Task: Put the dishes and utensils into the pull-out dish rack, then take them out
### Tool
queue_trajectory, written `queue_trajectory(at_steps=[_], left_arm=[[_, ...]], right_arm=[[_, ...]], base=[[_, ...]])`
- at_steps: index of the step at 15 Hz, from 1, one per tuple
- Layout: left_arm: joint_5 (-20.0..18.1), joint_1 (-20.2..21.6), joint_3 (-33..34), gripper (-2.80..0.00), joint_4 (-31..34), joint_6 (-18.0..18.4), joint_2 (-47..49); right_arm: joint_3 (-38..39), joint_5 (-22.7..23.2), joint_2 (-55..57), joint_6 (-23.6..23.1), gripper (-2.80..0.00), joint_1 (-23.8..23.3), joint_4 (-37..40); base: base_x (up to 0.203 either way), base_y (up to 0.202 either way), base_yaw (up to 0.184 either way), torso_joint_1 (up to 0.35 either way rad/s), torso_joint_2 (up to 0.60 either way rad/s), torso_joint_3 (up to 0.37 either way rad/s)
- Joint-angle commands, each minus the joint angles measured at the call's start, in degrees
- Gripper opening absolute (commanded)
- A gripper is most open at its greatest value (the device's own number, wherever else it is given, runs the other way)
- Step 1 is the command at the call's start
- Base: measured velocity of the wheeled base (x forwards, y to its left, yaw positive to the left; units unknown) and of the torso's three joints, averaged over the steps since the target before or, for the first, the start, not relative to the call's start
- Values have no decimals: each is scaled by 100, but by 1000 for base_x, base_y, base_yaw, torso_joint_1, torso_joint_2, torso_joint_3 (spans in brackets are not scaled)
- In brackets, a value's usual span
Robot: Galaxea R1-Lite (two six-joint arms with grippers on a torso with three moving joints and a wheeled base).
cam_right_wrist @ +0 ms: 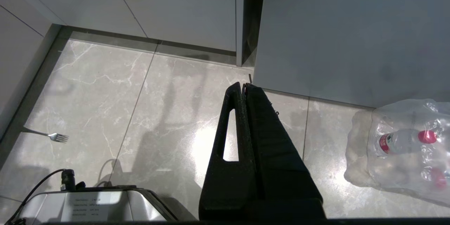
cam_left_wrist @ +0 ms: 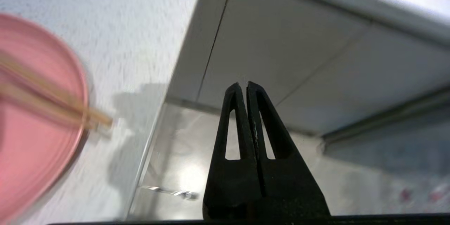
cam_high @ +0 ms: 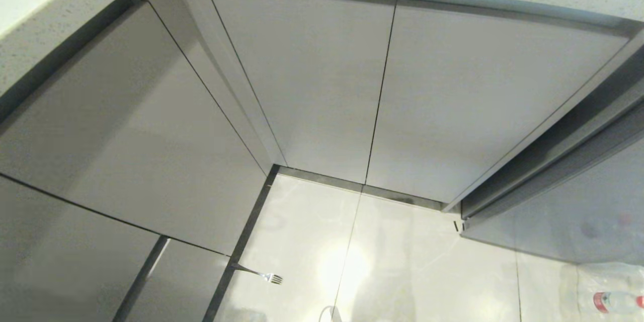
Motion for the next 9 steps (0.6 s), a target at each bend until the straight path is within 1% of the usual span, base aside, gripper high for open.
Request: queue_trajectory(at_steps=[1,3,4,6,7,8,9], left_arm=[[-484,449,654,-280,18,364,-1099],[-813,805,1628,-280,33,689,-2157],[-891,949,2144,-280,32,780,-2635],[-953,1098,3434,-280,-77,1010,-3613],[-879,1146,4253,-280,-203,1191,-4027],[-692,1178,4834,-280,-291,1301,-4249],[-385,1205,5412,-280,-402,1364,-4418]], right_arm=[[9,0,2,3,-280,1,0],[9,0,2,3,-280,1,1],[9,0,2,3,-280,1,1],[9,0,2,3,-280,1,7],[9,0,2,3,-280,1,2],[9,0,2,3,-280,1,7],[9,0,2,3,-280,1,0]], base=[[0,0,0,0,0,0],[0,0,0,0,0,0],[0,0,0,0,0,0],[0,0,0,0,0,0],[0,0,0,0,0,0],[0,0,0,0,0,0],[0,0,0,0,0,0]])
